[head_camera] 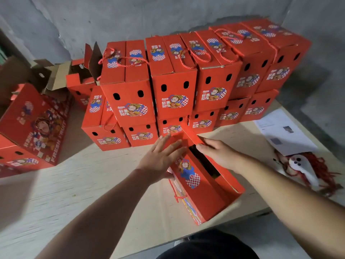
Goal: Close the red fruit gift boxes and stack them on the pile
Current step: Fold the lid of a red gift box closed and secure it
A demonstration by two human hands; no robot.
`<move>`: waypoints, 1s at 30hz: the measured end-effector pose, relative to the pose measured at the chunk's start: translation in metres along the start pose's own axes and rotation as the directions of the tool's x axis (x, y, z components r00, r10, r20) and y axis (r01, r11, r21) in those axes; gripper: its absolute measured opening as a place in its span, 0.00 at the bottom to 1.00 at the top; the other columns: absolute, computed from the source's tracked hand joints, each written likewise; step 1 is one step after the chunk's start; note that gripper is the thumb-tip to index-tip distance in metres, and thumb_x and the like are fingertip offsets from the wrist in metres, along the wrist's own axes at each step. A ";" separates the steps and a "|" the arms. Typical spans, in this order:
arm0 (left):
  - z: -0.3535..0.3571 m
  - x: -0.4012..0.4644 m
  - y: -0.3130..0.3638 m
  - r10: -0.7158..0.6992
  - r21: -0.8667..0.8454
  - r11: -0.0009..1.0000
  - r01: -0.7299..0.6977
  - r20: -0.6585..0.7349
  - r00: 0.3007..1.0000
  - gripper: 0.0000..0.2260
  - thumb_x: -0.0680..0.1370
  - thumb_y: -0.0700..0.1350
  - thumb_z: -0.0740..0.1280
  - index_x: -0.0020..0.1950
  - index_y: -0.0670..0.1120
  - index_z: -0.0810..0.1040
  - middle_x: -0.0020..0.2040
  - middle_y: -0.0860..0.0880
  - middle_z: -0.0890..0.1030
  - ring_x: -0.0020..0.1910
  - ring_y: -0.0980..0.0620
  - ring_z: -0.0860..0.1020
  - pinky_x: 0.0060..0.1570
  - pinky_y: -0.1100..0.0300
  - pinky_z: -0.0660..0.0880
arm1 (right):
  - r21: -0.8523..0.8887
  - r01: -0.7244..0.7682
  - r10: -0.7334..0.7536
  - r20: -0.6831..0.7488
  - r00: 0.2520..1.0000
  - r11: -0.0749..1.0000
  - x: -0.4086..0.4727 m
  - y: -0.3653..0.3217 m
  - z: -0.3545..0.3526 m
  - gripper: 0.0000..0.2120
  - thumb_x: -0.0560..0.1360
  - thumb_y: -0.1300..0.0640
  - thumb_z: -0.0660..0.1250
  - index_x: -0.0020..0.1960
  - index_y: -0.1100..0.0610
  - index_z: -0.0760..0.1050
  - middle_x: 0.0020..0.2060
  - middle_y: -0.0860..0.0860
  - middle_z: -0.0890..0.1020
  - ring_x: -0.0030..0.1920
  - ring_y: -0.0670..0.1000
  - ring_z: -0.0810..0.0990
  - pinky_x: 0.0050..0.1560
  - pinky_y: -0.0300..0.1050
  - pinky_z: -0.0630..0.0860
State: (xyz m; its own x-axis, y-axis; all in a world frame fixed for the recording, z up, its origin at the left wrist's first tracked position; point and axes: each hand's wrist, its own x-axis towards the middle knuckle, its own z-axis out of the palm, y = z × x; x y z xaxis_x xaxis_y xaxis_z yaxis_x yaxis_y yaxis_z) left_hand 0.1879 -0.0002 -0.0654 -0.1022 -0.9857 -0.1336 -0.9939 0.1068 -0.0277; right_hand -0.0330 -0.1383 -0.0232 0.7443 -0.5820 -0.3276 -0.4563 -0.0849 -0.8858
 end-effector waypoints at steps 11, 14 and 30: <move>0.006 -0.026 0.047 -0.260 -0.083 0.962 0.259 -0.003 0.966 0.47 0.71 0.67 0.74 0.84 0.56 0.56 0.82 0.54 0.60 0.80 0.44 0.58 0.80 0.49 0.55 | -0.471 0.218 -0.165 0.152 0.974 0.855 0.011 0.003 -0.004 0.33 0.79 0.35 0.65 0.81 0.36 0.58 0.77 0.34 0.66 0.77 0.40 0.63 0.78 0.48 0.64; 0.019 -0.044 0.068 -0.293 -0.139 0.951 0.275 -0.131 0.947 0.47 0.64 0.72 0.76 0.78 0.54 0.68 0.72 0.53 0.72 0.68 0.45 0.70 0.71 0.49 0.66 | -0.652 0.308 -0.170 0.268 0.948 0.693 0.013 -0.006 -0.004 0.33 0.79 0.34 0.64 0.81 0.34 0.55 0.79 0.35 0.62 0.79 0.43 0.61 0.78 0.46 0.62; 0.034 -0.052 0.045 -0.279 -0.242 0.947 0.212 -0.287 0.916 0.46 0.61 0.81 0.66 0.71 0.55 0.71 0.67 0.54 0.76 0.64 0.47 0.72 0.63 0.46 0.75 | -0.898 0.180 -0.214 0.100 0.972 0.402 -0.025 0.032 0.017 0.36 0.76 0.27 0.33 0.81 0.37 0.38 0.72 0.49 0.69 0.63 0.56 0.77 0.57 0.52 0.78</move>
State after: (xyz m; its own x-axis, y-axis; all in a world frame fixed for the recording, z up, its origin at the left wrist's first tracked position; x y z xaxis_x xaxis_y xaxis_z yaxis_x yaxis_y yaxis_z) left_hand 0.1494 0.0601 -0.0932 0.1717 -0.9704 0.1697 -0.9727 -0.1397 0.1853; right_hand -0.0579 -0.1124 -0.0487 0.8695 -0.4668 -0.1617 -0.4868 -0.8653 -0.1197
